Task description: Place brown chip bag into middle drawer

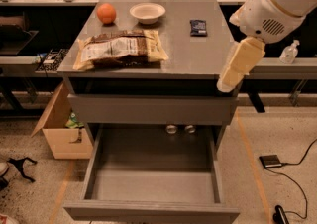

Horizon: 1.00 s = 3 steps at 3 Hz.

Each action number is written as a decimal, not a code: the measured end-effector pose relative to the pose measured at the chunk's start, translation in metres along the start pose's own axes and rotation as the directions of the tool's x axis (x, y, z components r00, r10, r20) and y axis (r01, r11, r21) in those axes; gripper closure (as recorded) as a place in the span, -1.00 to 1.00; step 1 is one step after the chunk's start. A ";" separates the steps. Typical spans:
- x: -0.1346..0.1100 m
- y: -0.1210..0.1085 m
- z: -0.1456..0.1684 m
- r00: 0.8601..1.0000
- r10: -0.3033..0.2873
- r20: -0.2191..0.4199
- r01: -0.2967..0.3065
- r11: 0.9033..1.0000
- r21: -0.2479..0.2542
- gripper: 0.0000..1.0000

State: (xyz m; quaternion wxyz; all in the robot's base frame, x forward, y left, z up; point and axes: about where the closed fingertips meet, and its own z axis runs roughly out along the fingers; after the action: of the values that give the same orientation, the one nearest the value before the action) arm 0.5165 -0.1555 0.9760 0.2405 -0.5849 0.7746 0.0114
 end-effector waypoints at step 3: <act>-0.088 -0.040 0.054 0.972 0.105 0.212 -0.100 0.994 -0.036 -1.00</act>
Offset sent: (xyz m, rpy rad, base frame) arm 0.1073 0.1261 -0.0040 0.3608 -0.0020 -0.0301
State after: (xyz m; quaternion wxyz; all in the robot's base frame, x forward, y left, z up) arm 0.5901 -0.0726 0.9731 0.3141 -0.5424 0.7732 0.0963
